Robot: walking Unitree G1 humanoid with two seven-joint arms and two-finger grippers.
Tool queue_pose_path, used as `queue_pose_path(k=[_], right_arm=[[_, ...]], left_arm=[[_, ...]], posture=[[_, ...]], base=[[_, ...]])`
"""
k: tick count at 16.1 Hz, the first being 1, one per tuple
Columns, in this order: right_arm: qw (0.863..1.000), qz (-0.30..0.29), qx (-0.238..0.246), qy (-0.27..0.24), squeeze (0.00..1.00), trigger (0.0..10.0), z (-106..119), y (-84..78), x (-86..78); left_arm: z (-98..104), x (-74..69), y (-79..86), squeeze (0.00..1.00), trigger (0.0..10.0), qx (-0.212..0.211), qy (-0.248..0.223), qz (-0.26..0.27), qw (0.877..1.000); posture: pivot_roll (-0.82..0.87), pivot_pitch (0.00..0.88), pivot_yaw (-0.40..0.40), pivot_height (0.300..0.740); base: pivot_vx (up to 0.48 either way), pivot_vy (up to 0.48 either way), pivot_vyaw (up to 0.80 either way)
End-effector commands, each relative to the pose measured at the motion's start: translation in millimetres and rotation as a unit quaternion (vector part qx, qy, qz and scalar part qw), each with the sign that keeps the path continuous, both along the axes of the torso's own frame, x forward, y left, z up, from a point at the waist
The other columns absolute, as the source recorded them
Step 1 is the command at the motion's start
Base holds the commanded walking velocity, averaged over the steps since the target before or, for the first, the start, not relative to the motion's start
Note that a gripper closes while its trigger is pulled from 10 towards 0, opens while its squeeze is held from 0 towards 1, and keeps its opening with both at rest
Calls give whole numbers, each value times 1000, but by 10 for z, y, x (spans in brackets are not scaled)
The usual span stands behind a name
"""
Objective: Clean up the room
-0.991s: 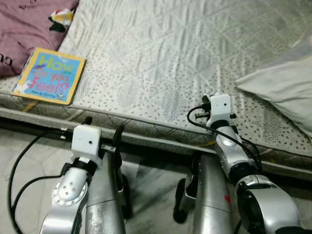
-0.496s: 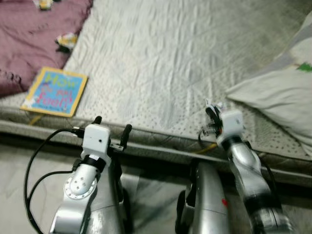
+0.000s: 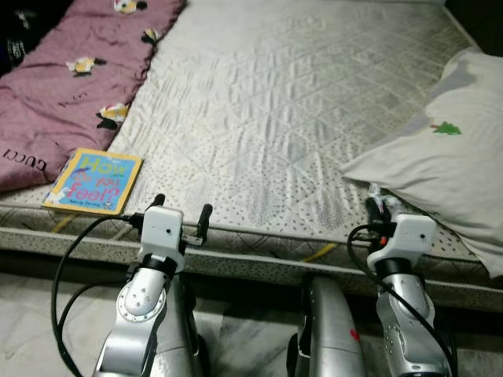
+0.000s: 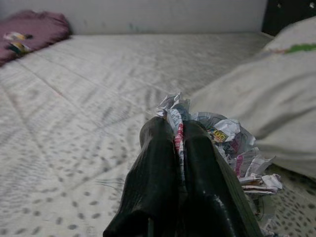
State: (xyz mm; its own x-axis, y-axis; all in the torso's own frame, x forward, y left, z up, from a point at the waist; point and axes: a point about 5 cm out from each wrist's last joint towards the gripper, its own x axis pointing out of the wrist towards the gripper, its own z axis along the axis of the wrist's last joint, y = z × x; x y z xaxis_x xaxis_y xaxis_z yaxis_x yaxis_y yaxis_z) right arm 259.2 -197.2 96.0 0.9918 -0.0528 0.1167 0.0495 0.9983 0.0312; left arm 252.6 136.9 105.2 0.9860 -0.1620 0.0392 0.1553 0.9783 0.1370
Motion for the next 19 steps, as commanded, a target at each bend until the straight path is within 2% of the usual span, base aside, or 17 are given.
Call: queue_pose_path(k=[1,3,9,19], right_arm=[[1000,16,4,-12,0,10000,81,41,1],[1000,15,10,-3,0,10000,168,66,-3],[999,27,22,11,0,10000,181,154,7],[999,17,21,26,0,10000,135,114,-24]], left_arm=[[-13,2,4,0,10000,-1,0,-3,1000],[-58,-17,11,0,10000,-3,1,4,1000],[-59,-17,23,0,10000,-4,-1,5,1000],[-68,0,9,0,10000,0,1,0,1000]], posture=[[-38,59,22,537],[-41,66,18,557],[-24,70,21,617],[-29,64,27,737]], base=[[0,0,0],[0,0,0],[0,0,0],[0,0,0]])
